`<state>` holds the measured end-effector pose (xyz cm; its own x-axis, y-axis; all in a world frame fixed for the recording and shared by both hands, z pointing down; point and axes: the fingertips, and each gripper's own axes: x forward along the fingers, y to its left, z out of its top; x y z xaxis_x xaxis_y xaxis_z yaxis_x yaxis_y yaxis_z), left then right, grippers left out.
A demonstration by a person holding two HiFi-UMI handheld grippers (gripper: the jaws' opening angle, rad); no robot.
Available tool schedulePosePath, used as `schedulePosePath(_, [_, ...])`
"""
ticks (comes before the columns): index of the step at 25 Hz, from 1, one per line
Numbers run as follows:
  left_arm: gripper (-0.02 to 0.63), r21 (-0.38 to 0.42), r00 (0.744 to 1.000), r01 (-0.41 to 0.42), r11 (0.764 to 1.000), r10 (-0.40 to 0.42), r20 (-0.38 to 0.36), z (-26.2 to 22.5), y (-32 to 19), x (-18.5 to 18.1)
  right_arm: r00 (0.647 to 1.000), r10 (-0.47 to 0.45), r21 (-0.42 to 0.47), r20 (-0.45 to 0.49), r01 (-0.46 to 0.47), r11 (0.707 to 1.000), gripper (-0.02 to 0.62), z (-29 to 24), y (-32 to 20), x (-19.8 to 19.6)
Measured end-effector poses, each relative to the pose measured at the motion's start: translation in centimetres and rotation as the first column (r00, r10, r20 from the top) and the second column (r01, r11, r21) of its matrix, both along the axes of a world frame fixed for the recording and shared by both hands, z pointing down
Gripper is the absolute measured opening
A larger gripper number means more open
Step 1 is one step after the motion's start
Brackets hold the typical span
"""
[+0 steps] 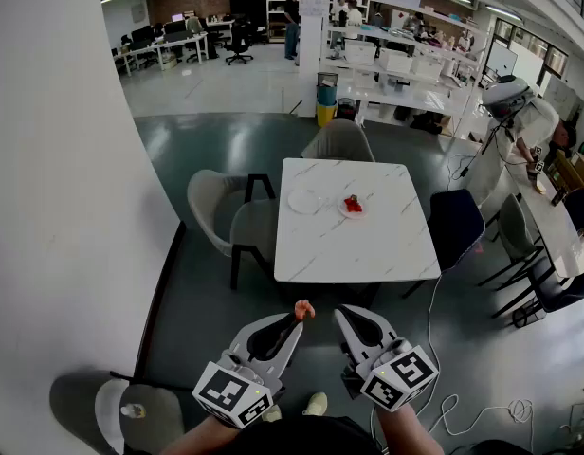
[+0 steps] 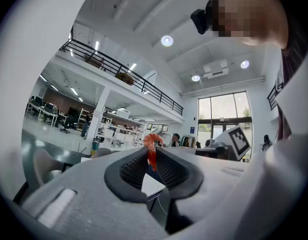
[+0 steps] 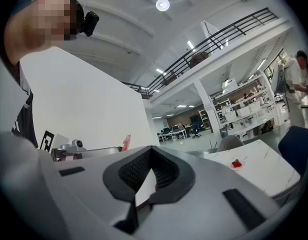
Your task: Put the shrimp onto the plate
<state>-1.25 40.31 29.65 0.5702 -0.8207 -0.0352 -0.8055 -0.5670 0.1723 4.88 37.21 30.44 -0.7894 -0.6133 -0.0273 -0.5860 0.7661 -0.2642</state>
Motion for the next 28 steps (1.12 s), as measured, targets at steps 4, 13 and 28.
schedulePosePath(4, [0.055, -0.002, 1.0, 0.007, 1.0, -0.007, -0.002, 0.5, -0.1, 0.0, 1.0, -0.011, 0.0, 0.0, 0.011, 1.0, 0.002, 0.4, -0.2, 0.0])
schedulePosePath(13, [0.055, 0.0, 1.0, 0.009, 1.0, -0.009, -0.002, 0.4, -0.2, 0.7, 1.0, 0.0, -0.003, 0.013, 0.0, 1.0, 0.002, 0.2, -0.5, 1.0])
schedulePosePath(28, [0.055, -0.012, 0.999, 0.036, 0.999, -0.036, 0.019, 1.3, -1.9, 2.8, 0.994, -0.017, -0.019, 0.107, 0.019, 1.0, 0.002, 0.8, -1.6, 4.3])
